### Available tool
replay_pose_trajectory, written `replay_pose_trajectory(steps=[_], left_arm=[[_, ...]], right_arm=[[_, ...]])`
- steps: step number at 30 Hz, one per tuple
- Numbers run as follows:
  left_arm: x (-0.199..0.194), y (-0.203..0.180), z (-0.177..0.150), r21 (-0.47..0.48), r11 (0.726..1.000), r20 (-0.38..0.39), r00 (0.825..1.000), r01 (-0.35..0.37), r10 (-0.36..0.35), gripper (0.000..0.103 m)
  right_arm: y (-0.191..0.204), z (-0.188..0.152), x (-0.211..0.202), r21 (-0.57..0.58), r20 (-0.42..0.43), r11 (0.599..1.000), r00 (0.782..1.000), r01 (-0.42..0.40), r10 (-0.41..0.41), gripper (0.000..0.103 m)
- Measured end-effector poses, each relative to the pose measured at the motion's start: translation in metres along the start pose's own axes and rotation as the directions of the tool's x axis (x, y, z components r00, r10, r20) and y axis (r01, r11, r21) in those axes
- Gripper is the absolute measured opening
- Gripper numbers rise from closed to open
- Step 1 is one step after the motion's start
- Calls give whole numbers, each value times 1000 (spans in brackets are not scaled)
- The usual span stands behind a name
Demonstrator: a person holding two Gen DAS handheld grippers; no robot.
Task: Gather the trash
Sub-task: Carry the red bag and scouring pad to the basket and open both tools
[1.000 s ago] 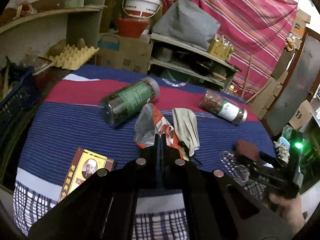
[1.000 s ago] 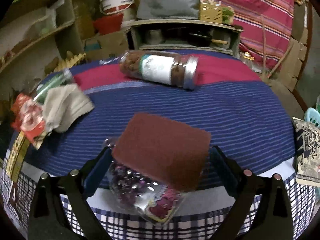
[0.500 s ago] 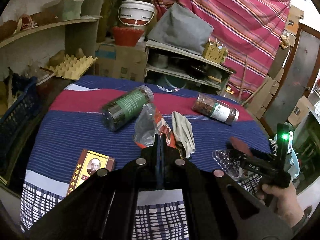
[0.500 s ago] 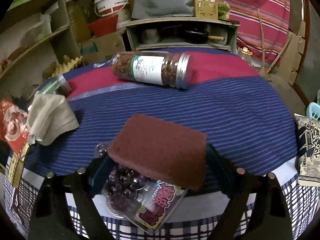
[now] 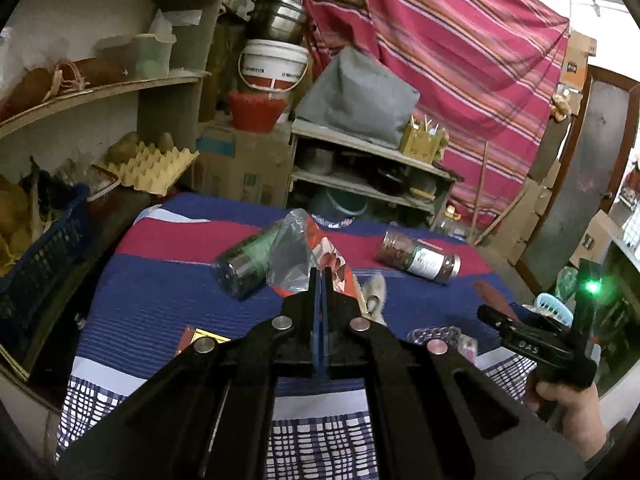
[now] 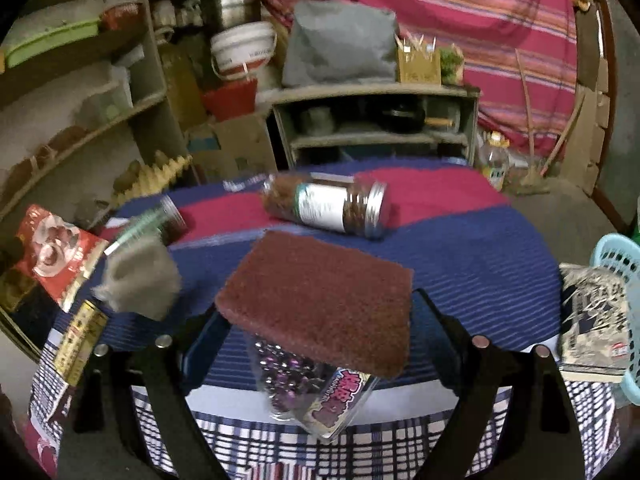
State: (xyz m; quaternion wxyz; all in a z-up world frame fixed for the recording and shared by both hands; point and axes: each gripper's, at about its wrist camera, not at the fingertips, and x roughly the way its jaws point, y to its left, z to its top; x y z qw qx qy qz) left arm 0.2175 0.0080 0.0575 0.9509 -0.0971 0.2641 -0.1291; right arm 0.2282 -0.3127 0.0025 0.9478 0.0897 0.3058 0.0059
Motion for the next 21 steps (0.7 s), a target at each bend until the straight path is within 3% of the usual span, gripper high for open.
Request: replay_pose_trajectory(steps=[11, 17, 21], left_arm=[[-9, -19, 8, 2, 999, 53, 998, 44, -44, 0], [-2, -81, 8, 80, 992, 49, 994, 94, -98, 0], [16, -141, 6, 114, 978, 9, 984, 176, -179, 0]], right_arm=[[-14, 10, -60, 20, 136, 1000, 991, -1, -1, 87], [-59, 12, -94, 17, 200, 995, 974, 102, -103, 87], [-123, 15, -130, 47, 232, 970, 942, 237, -241, 87]])
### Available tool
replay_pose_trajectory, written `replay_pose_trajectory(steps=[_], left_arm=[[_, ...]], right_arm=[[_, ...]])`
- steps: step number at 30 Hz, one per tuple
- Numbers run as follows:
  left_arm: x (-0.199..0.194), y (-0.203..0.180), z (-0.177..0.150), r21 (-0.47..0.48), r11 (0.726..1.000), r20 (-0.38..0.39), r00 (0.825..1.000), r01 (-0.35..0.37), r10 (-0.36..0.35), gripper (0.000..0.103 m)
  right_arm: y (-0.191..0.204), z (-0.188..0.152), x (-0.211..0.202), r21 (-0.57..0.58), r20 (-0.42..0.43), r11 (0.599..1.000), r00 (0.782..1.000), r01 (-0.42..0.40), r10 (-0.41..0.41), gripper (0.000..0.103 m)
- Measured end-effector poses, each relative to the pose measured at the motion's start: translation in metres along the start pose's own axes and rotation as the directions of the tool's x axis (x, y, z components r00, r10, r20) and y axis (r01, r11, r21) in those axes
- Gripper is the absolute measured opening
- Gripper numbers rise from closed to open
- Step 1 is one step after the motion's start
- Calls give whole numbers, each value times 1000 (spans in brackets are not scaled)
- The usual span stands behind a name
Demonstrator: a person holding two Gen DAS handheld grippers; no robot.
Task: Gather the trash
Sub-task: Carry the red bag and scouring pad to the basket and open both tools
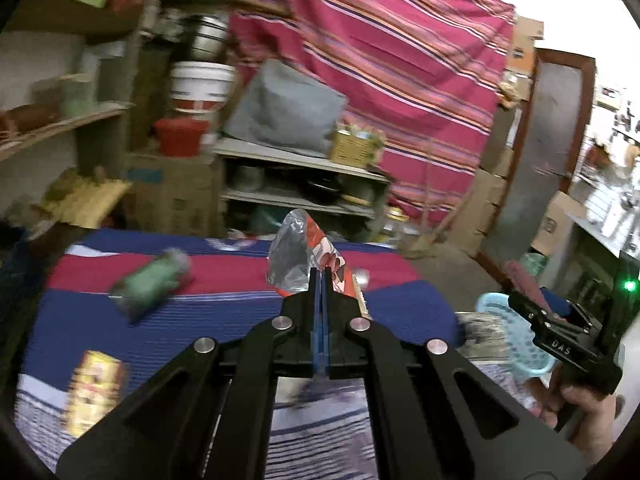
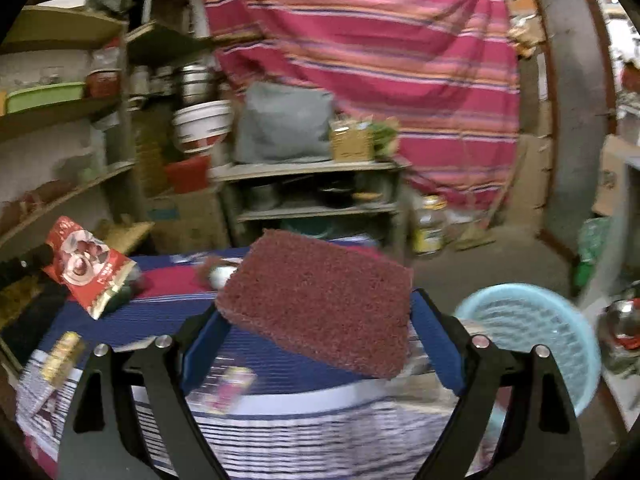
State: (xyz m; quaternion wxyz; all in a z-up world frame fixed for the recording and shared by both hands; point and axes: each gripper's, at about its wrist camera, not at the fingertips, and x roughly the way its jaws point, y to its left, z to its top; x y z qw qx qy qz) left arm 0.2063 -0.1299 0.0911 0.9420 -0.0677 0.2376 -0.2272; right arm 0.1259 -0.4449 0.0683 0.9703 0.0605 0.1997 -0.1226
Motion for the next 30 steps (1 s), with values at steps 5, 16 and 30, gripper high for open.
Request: replay_pose_trajectory(steps=[5, 16, 30], left_arm=[[37, -88, 6, 55, 990, -19, 991, 132, -131, 0], [156, -287, -27, 229, 905, -170, 930, 358, -325, 0], [215, -323, -55, 245, 889, -279, 906, 387, -317, 0]], right_arm=[[-96, 5, -25, 38, 23, 958, 959, 283, -284, 87], [-230, -27, -20, 230, -50, 895, 923, 382, -382, 87], [-218, -39, 9, 236, -68, 919, 948, 317, -310, 87]])
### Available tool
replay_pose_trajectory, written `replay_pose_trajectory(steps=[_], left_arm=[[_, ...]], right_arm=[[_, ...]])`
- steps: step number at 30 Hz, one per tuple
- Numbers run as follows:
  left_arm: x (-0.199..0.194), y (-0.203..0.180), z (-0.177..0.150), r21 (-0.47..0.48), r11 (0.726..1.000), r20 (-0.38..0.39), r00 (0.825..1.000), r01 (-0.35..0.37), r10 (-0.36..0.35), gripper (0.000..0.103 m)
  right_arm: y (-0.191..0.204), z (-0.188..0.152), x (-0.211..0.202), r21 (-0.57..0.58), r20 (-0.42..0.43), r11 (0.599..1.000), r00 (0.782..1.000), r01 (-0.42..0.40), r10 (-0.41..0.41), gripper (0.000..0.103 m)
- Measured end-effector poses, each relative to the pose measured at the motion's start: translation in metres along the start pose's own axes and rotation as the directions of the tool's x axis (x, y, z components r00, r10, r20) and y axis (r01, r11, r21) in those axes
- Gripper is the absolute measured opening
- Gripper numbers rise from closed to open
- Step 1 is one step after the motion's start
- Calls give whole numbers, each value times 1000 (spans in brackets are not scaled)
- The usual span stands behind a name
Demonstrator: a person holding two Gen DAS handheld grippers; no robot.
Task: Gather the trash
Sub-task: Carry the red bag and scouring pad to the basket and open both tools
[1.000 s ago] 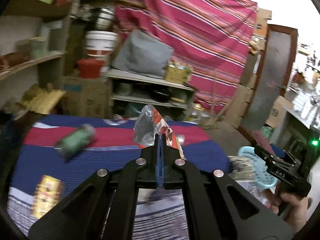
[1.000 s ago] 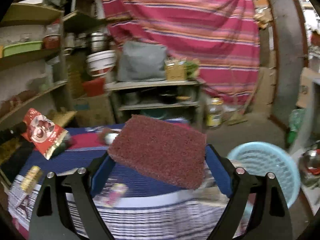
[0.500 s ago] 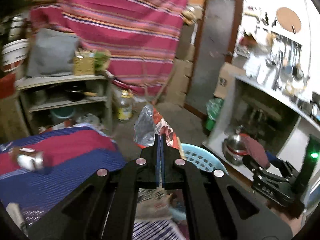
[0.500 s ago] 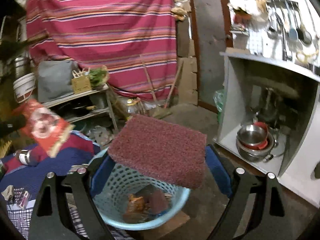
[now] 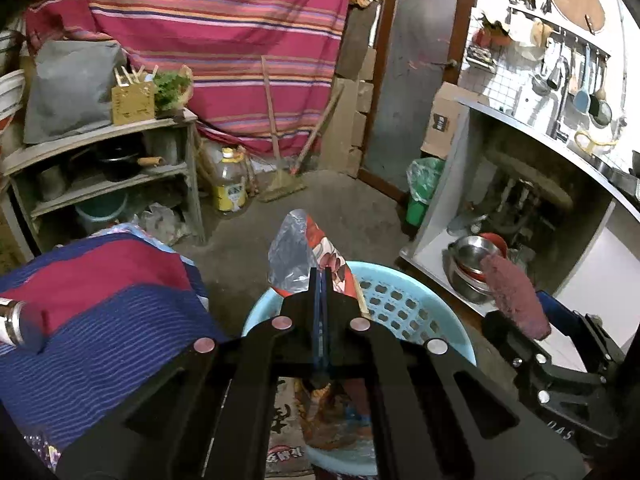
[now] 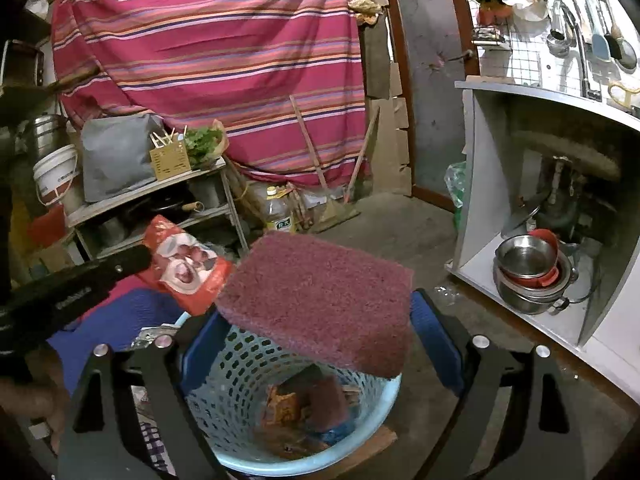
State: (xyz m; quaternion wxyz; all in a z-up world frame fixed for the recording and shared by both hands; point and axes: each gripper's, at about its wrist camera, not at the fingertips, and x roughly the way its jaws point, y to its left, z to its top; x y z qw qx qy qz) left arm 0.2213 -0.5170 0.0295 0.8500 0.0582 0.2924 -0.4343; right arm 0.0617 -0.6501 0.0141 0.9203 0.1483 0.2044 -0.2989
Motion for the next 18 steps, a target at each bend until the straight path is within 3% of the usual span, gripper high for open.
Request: replay_pose_trajectory(steps=[4, 5, 6, 7, 9, 18], left_arm=[[9, -4, -3, 36, 999, -48, 999, -3, 4, 0], [11, -4, -4, 40, 999, -55, 998, -12, 14, 10], [12, -3, -4, 41, 999, -62, 998, -13, 16, 30], [11, -1, -5, 37, 999, -60, 998, -17, 19, 36], [8, 4, -4, 24, 999, -48, 999, -23, 24, 37], [-34, 19, 6, 9, 999, 21, 999, -39, 39, 37]], right_arm=[[5, 0, 2, -4, -18, 1000, 1000, -18, 18, 87], [6, -1, 4, -4, -25, 1000, 999, -23, 23, 88], [7, -2, 7, -8, -35, 1000, 999, -23, 23, 88], [9, -4, 10, -22, -47, 1000, 999, -3, 2, 90], [13, -6, 14, -45, -60, 999, 998, 27, -30, 91], [23, 0, 5, -50, -36, 999, 999, 15, -17, 92]])
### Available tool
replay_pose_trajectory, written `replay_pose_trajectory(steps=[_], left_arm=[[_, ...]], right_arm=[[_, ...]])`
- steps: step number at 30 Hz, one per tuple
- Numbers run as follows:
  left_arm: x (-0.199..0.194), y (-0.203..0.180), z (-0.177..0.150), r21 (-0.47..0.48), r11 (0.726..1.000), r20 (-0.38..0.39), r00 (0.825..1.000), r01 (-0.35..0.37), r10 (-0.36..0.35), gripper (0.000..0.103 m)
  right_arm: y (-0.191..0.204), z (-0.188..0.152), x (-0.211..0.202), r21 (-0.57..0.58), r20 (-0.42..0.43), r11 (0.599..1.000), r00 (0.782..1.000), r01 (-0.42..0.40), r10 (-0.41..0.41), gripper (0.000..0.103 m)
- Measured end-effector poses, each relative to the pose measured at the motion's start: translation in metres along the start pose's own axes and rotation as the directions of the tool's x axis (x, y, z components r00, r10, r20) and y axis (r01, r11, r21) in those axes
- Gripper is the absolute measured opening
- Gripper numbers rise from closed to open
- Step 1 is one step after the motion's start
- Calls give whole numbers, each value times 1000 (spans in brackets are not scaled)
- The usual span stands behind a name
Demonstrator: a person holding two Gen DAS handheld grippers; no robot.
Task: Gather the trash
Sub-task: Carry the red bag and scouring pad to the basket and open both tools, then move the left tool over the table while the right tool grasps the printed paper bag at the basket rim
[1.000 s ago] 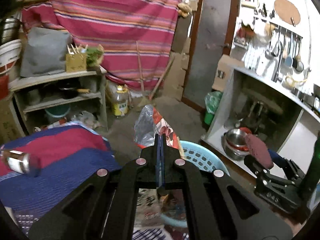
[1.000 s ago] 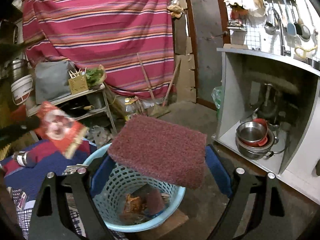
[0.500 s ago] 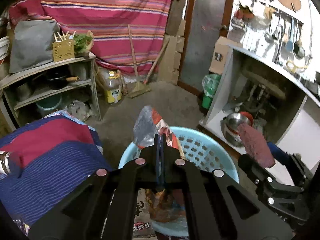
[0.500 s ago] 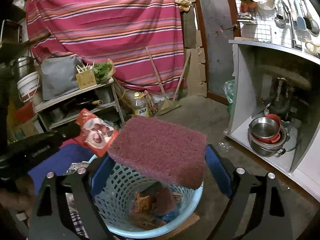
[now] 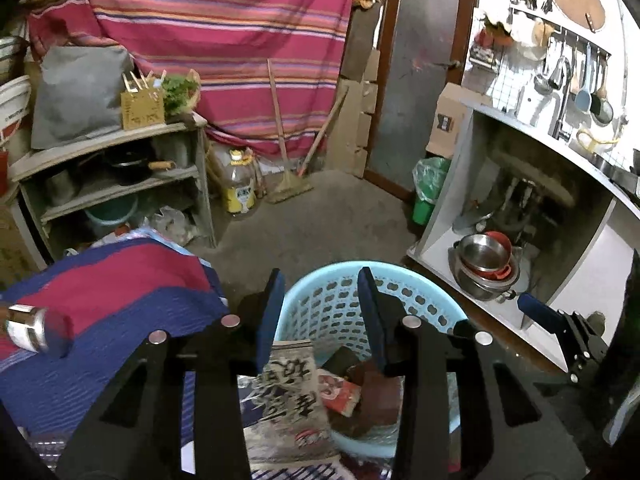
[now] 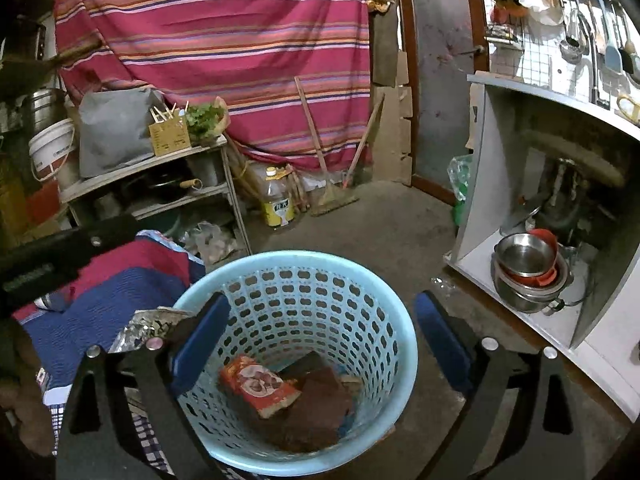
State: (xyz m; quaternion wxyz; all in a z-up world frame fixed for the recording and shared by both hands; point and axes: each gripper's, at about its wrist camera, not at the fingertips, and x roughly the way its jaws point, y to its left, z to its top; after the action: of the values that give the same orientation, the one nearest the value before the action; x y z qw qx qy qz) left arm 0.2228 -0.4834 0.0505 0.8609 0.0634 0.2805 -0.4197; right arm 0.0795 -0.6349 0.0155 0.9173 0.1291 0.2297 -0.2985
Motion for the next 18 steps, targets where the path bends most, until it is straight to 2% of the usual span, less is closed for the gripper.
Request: replay_pose_trajectory(steps=[4, 5, 7, 8, 10, 12, 15, 17, 18], left_arm=[[-48, 28, -1, -10, 998, 39, 997, -66, 67, 37], [-70, 45, -6, -16, 995, 48, 994, -101, 102, 38], [-110, 75, -16, -36, 985, 66, 983, -171, 173, 44], [-125, 87, -21, -47, 979, 70, 977, -197, 200, 51], [-173, 123, -38, -99, 955, 86, 953, -280, 289, 63], [-225, 160, -63, -164, 915, 102, 916, -369, 387, 77], [-285, 205, -102, -242, 839, 111, 845, -488, 524, 91], [-307, 234, -126, -312, 801, 96, 822, -510, 561, 97], [-312, 245, -133, -343, 792, 87, 822, -505, 562, 97]], right_arm=[[18, 8, -13, -12, 29, 999, 999, -45, 45, 92], [25, 9, -16, -20, 35, 998, 998, -56, 57, 92], [45, 10, -23, -39, 44, 994, 993, -104, 106, 92], [55, 9, -27, -43, 48, 992, 992, -119, 121, 92], [77, 8, -36, -60, 55, 985, 985, -162, 166, 93], [101, 4, -45, -82, 57, 977, 978, -194, 199, 93], [159, -8, -65, -174, 52, 951, 962, -256, 269, 96], [192, -18, -76, -224, 40, 934, 954, -280, 296, 96], [204, -23, -79, -248, 31, 919, 946, -306, 324, 96]])
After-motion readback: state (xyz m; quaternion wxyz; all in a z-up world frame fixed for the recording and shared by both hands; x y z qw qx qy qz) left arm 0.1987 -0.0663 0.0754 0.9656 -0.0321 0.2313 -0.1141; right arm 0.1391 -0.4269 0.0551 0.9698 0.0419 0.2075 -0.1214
